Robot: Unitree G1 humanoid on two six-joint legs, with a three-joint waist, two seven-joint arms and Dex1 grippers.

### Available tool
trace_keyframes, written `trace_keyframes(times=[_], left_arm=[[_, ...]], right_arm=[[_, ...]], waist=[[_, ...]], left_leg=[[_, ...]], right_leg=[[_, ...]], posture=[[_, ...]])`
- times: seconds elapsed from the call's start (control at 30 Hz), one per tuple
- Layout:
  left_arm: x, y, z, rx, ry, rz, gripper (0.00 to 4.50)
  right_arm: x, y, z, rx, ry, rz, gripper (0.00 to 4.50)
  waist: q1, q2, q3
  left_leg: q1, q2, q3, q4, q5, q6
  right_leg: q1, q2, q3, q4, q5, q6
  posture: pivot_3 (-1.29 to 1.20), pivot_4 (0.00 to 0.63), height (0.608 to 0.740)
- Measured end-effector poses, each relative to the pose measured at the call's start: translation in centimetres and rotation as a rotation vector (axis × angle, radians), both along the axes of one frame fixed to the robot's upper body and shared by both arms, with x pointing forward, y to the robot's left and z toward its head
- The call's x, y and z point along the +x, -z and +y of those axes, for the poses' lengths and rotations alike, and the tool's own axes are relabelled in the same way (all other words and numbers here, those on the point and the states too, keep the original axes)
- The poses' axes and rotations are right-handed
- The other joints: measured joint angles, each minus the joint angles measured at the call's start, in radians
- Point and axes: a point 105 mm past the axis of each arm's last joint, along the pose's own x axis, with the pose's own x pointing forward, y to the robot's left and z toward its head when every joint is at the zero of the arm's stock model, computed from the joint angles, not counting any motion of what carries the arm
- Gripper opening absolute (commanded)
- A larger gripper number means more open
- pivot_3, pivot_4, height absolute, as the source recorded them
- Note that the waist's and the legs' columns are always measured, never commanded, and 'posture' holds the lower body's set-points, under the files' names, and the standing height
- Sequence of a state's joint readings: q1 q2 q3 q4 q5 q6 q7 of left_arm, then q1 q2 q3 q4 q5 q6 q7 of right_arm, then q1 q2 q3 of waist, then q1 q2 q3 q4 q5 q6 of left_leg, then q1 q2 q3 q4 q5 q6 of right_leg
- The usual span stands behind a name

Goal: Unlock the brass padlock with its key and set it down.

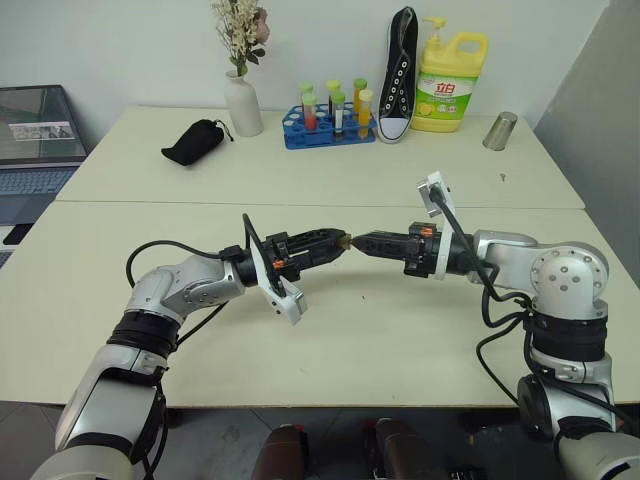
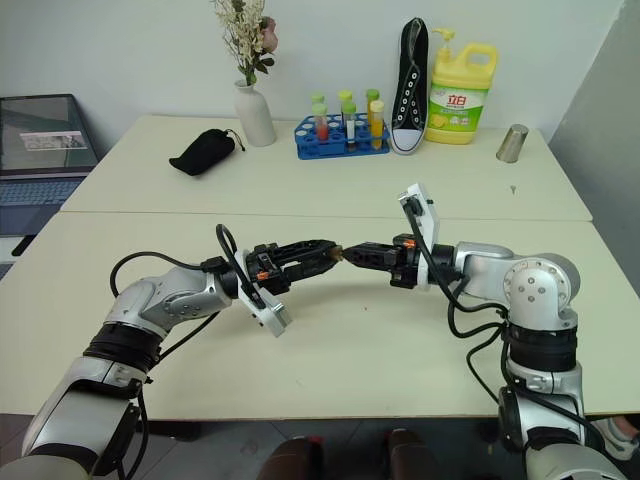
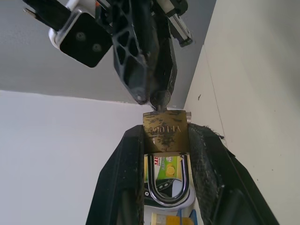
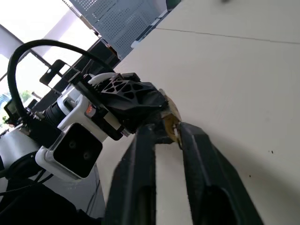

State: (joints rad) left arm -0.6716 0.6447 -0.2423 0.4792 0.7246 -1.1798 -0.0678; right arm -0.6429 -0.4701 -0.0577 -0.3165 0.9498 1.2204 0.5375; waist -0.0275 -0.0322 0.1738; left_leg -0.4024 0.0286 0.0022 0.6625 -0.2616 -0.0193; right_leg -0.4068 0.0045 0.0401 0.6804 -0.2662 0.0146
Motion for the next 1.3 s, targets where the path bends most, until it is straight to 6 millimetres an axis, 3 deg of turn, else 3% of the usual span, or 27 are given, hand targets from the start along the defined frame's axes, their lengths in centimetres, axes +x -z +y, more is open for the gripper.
trace_keyframes(times=[0.17,0.37,0.6,1.0,1.1,1.3], left_arm=[[0.1,0.2,0.2,0.015,-0.008,0.009,0.96],[-0.1,0.2,0.1,0.012,0.001,0.010,0.96],[-0.1,0.2,0.0,0.012,0.008,0.010,0.96],[-0.3,0.6,0.0,0.015,0.013,0.022,0.96],[-0.3,0.6,0.0,0.014,0.013,0.021,0.96],[-0.4,0.8,0.0,0.014,0.011,0.028,0.96]], right_arm=[[-1.2,0.2,-1.1,-0.089,-0.020,-0.181,3.51],[-1.2,0.3,0.0,-0.048,-0.011,-0.233,3.54],[0.2,1.6,0.5,-0.014,0.038,-0.149,3.54],[1.7,1.9,1.4,0.019,0.029,-0.084,3.54],[1.6,1.6,1.6,0.029,0.010,-0.088,2.98],[1.4,1.7,1.9,0.040,-0.011,-0.076,0.76]], waist=[[0.001,0.000,0.000],[-0.004,0.000,0.000],[-0.001,0.000,0.000],[-0.001,0.000,0.000],[-0.001,0.000,0.000],[-0.001,0.000,0.000]], left_leg=[[0.000,0.000,0.000,0.000,0.000,0.000],[0.001,0.002,0.001,0.000,0.000,0.000],[0.001,0.001,0.001,0.000,0.000,0.000],[0.001,0.001,0.001,0.000,0.000,0.000],[0.001,0.001,0.001,0.000,0.000,0.000],[0.001,0.001,0.001,0.000,0.000,0.000]], right_leg=[[0.000,0.000,0.000,0.000,0.000,0.000],[0.000,0.002,0.000,0.001,0.000,0.000],[0.000,0.001,0.000,0.001,0.000,0.000],[0.000,0.001,0.000,0.001,0.000,0.000],[0.000,0.001,0.000,0.001,0.000,0.000],[0.000,0.001,0.000,0.001,0.000,0.000]], posture=[[0.00,0.150,0.740],[0.00,0.150,0.740],[0.00,0.150,0.740],[0.00,0.150,0.740],[0.00,0.150,0.740],[0.00,0.150,0.740]])
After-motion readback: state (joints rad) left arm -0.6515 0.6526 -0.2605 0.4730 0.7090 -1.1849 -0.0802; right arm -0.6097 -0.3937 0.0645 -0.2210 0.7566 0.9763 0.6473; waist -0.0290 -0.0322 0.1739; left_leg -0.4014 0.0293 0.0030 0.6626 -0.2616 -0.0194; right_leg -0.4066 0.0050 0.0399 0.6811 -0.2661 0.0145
